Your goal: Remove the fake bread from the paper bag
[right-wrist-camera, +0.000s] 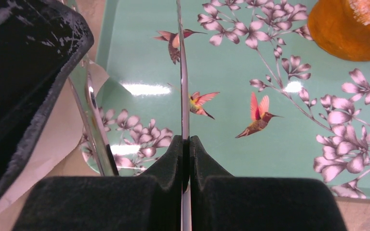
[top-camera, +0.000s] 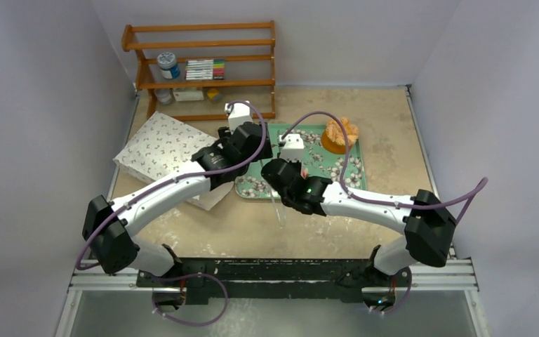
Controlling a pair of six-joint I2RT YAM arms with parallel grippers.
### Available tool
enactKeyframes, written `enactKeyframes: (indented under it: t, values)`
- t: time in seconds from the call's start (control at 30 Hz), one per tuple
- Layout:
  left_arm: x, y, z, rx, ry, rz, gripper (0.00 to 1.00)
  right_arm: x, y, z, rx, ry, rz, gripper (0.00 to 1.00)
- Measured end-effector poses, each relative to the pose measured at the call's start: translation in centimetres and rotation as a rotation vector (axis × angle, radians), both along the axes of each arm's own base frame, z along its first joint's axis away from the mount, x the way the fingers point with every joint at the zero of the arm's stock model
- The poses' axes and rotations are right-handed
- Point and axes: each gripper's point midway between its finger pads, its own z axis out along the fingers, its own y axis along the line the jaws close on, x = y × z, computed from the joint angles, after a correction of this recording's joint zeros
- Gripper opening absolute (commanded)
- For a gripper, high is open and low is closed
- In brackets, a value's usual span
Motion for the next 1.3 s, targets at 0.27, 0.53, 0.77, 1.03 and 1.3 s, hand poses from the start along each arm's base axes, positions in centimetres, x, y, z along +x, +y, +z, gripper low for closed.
enactKeyframes:
  t: [0.27, 0.53, 0.77, 1.03, 1.3]
  values:
    - [-0.1, 0.2, 0.0, 0.021, -0.006, 0.014, 0.69, 0.0, -0.5, 1.5, -0.006, -0.022, -0.019, 0.00]
    - [-0.1, 0.6, -0.1, 0.029, -0.013, 0.029, 0.43, -0.4, -1.2, 4.6, 0.048, -0.056, -0.028, 0.00]
    - [-0.9, 0.8, 1.2, 0.006, -0.039, 0.019, 0.17, -0.7, -1.7, 5.7, 0.081, -0.065, -0.036, 0.00]
    - [-1.9, 2.5, 3.0, -0.019, -0.084, 0.045, 0.11, -0.6, -3.0, 6.9, 0.157, -0.064, -0.087, 0.00]
    - [-1.8, 2.3, 3.1, -0.037, -0.090, 0.052, 0.34, -0.5, -2.8, 7.0, 0.162, -0.058, -0.063, 0.00]
